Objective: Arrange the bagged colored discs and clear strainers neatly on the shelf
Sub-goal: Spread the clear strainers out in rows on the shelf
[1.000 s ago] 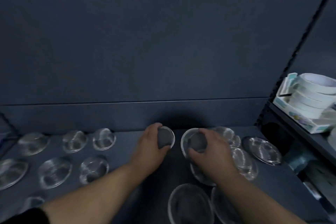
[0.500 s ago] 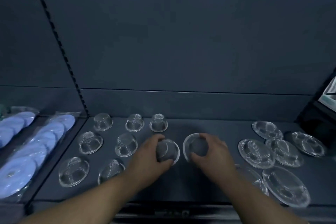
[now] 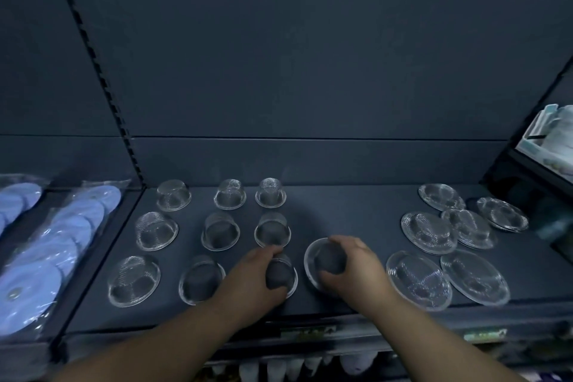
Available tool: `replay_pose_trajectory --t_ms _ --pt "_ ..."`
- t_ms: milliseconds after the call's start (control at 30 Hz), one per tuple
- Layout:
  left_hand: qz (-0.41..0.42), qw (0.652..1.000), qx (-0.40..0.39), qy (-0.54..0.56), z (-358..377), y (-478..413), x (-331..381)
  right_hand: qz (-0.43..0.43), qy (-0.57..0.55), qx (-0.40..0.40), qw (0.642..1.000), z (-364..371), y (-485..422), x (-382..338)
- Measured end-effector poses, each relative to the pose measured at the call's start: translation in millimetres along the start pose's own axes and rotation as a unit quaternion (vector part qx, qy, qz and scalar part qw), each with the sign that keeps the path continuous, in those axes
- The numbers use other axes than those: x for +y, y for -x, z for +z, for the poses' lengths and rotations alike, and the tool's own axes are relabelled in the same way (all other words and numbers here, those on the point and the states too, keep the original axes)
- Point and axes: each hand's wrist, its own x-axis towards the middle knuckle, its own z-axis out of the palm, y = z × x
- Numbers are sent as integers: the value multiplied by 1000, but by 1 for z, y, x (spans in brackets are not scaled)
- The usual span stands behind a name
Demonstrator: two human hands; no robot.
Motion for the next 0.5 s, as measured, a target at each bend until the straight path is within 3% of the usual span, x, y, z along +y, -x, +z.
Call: replay_pose_trajectory --t_ms 267,500 --pt "6 999 -26 -34 -1 -6 -5 -2 41 -49 998 6 0 5" --pt "9 998 -37 -44 0 -5 -3 16 29 -37 999 8 9 6"
